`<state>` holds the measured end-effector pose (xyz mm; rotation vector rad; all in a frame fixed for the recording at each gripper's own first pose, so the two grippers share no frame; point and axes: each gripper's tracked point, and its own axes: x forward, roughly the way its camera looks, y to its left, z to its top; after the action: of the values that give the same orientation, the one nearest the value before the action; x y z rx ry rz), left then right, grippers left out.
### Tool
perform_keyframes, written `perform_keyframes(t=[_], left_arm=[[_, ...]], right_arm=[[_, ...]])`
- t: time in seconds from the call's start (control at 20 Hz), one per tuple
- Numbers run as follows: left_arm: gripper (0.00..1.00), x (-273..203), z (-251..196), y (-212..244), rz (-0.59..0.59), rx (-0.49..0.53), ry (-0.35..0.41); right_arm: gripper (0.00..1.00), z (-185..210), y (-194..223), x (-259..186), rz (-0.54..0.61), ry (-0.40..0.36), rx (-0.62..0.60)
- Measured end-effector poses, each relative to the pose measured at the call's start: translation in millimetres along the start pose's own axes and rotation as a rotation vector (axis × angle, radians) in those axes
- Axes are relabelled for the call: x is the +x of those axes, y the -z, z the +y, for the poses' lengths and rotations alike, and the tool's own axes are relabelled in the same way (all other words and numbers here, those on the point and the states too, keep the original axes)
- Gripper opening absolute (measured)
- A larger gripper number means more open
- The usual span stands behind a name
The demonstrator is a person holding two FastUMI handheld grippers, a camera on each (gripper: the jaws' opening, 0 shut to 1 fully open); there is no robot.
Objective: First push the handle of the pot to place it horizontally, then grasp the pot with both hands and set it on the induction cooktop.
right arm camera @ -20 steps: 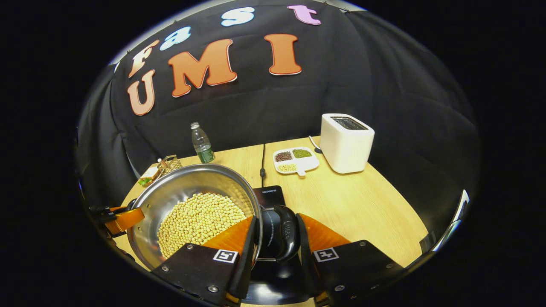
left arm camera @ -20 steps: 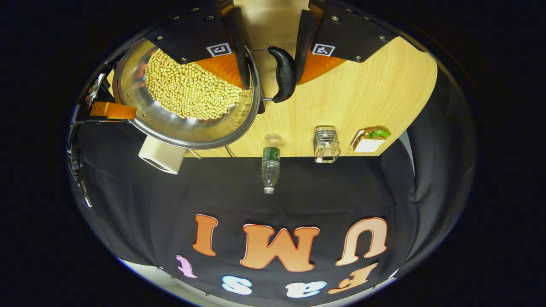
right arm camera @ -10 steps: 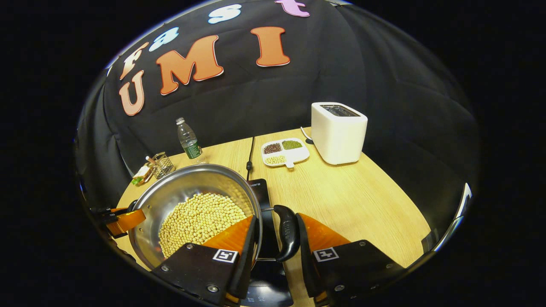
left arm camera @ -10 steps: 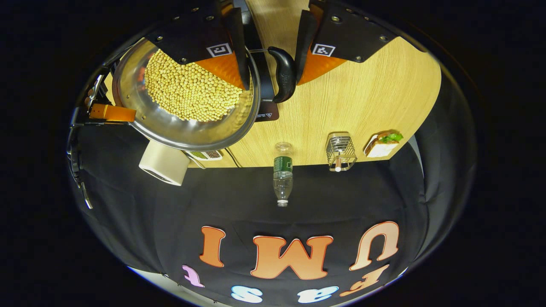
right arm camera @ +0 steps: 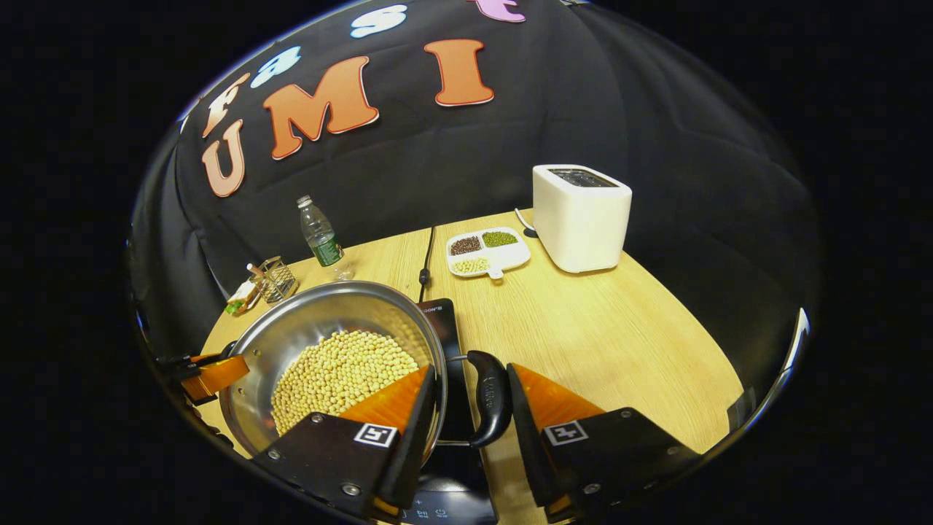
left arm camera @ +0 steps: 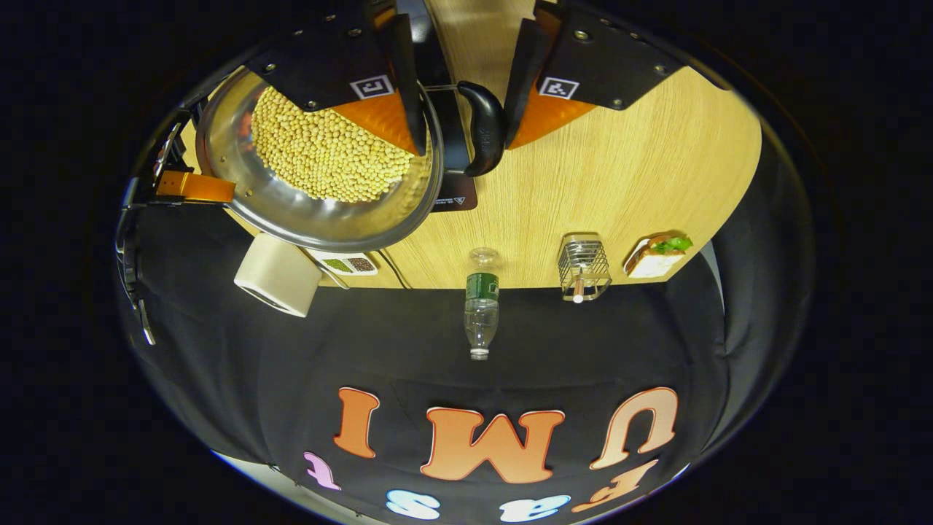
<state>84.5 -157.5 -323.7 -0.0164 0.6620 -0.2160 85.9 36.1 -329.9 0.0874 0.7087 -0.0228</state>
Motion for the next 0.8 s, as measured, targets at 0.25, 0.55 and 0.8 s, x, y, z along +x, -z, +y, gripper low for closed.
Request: perform_keyframes(t=[0.25, 0.55, 0.8], left_arm=[[0.72, -41.1, 19.0, -42.3, -0.122, 0.067, -0.107], [0.82, -121.1, 31.8, -132.6, -0.339, 0.07, -0.156], [0.82, -189.8, 50.4, -186.0, -0.465, 0.063, -0.201]], right_arm=[[0.92, -3.9, -49.2, -37.8, -0.136, 0.01, -0.02], [0.95, 2.6, -119.1, -109.6, -0.34, -0.015, -0.051], [0.95, 3.7, -170.8, -179.1, -0.475, -0.03, -0.077]])
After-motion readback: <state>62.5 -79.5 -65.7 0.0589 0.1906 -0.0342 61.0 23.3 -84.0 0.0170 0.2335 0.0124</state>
